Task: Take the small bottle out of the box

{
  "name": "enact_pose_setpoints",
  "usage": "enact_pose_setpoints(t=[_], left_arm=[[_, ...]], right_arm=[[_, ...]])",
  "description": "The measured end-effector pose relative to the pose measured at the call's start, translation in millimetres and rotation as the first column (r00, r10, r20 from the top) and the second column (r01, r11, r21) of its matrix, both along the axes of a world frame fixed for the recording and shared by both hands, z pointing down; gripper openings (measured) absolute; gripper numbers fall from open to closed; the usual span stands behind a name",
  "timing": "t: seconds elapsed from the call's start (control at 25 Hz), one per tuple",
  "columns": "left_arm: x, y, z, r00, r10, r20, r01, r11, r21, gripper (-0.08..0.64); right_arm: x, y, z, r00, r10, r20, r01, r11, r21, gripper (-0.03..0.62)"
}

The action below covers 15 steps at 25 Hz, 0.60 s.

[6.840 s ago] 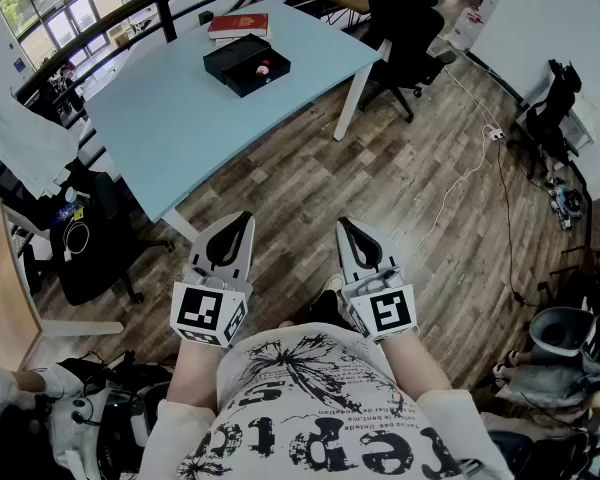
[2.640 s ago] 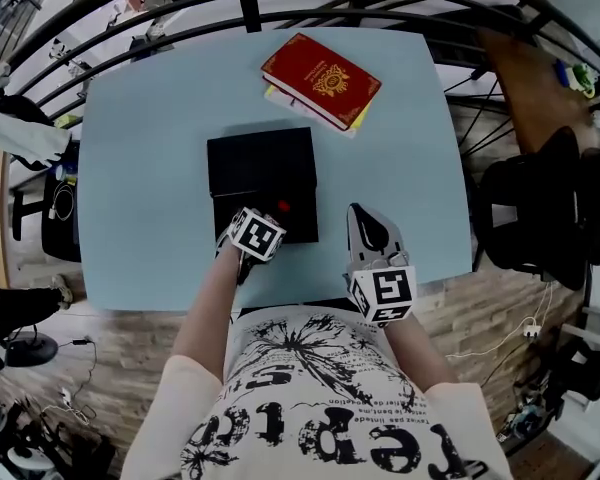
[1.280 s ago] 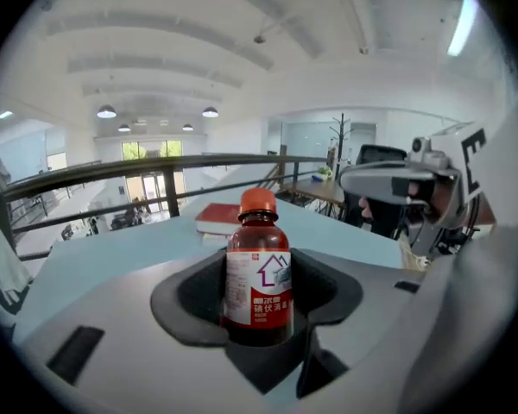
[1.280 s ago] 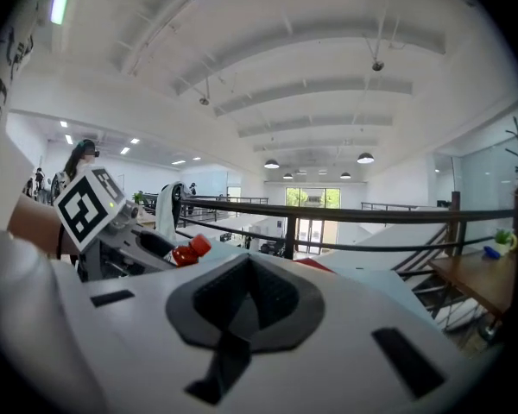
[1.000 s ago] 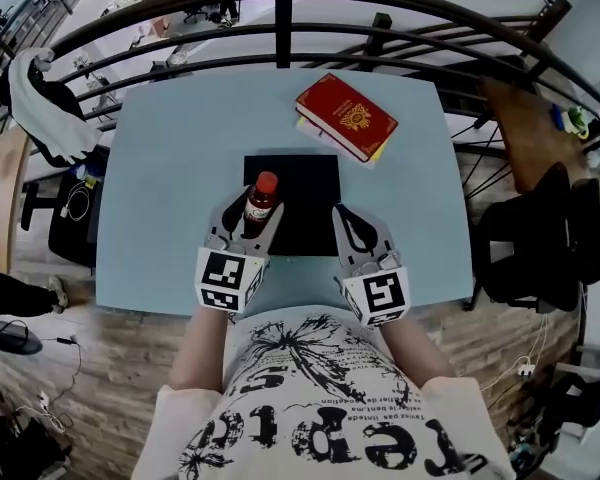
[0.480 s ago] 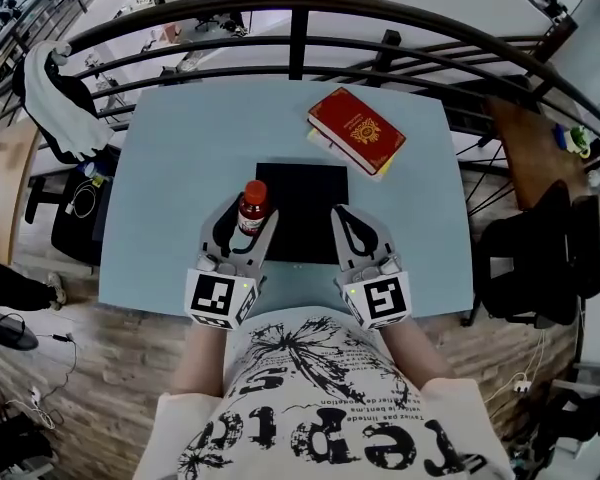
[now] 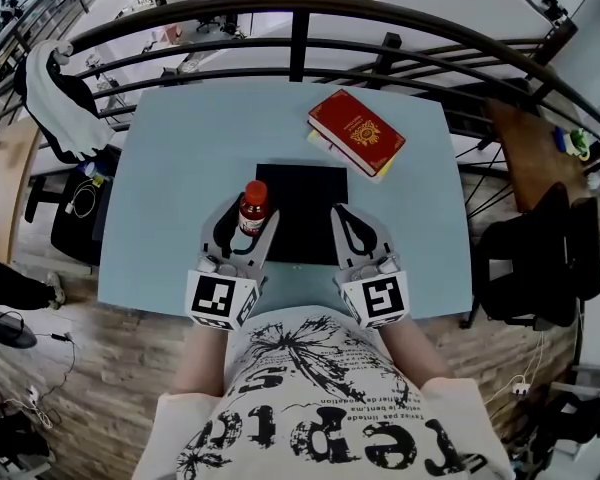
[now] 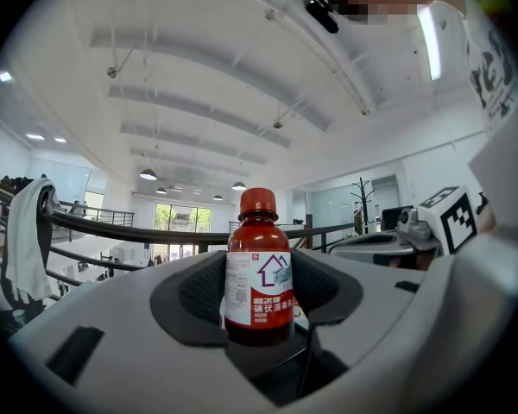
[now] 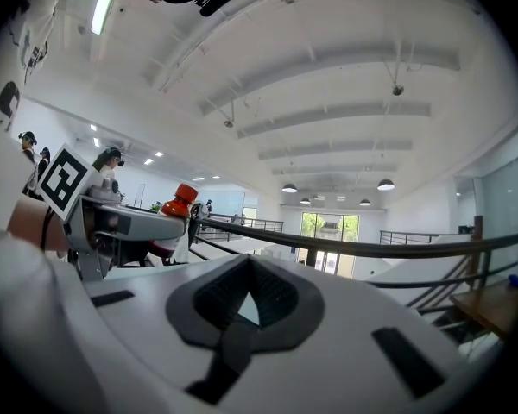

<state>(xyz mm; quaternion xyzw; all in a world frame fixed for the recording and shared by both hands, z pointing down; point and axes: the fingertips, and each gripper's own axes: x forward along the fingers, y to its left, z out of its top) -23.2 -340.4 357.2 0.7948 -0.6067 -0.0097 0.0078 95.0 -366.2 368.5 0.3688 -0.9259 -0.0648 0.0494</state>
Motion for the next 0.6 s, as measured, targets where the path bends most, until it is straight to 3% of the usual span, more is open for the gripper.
enact_pose_setpoints(t=[0.6], left_arm=[[12.7,-3.8,-1.1,0.999,0.031,-0.005,-0.031,1.000,0.003,0.233]], right_arm=[[9.3,-4.5,-5.5,1.000,0.020,0.004,-0.020,1.000,0.021,0.011]])
